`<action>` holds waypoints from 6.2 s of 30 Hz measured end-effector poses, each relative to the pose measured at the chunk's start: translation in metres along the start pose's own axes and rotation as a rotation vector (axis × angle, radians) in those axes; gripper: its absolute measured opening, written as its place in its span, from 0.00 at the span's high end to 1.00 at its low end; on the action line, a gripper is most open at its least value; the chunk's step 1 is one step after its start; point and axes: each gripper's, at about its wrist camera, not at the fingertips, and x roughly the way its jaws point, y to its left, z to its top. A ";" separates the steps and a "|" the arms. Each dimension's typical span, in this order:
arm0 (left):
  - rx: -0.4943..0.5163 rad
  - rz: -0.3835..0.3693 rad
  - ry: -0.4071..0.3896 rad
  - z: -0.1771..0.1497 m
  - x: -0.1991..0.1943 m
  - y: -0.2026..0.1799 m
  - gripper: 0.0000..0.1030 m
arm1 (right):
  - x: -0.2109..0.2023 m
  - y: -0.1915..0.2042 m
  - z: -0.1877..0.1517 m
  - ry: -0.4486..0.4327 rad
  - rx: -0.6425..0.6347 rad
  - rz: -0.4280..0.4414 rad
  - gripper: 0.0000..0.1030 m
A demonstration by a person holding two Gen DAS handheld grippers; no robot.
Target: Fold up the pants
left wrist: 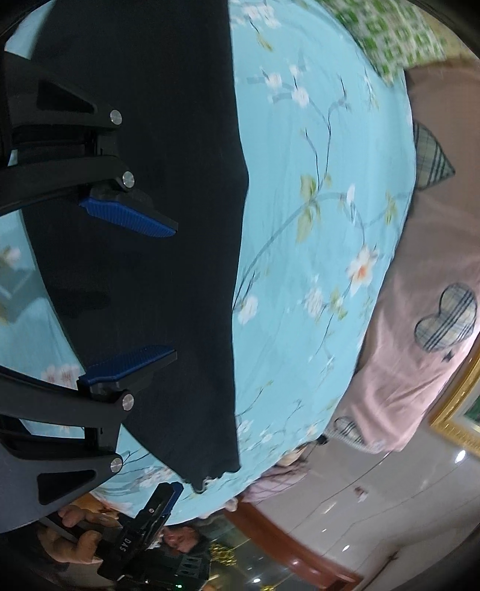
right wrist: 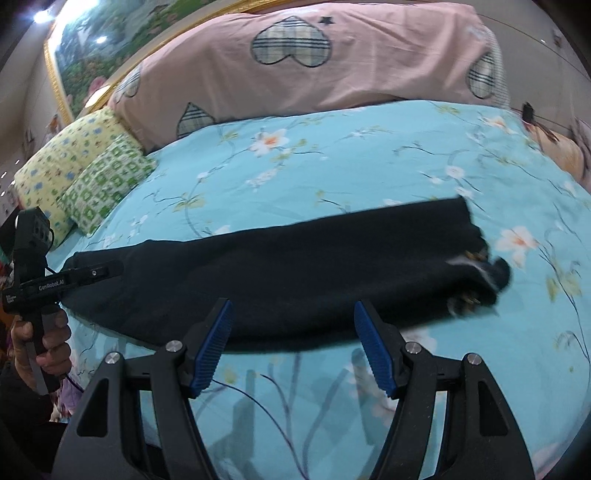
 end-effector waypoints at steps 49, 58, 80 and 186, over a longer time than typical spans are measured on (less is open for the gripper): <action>0.523 -0.287 0.331 0.089 0.159 -0.199 0.30 | 0.017 -0.117 -0.002 -0.058 0.567 -0.011 0.78; 0.560 -0.350 0.442 0.092 0.211 -0.227 0.32 | 0.011 -0.131 -0.018 -0.129 0.557 0.060 0.88; 0.486 -0.527 0.438 0.108 0.182 -0.234 0.89 | -0.006 -0.113 -0.007 -0.212 0.474 0.240 0.88; -0.426 0.036 -0.092 -0.067 -0.124 0.149 0.58 | 0.091 0.169 0.042 0.236 -0.222 0.618 0.45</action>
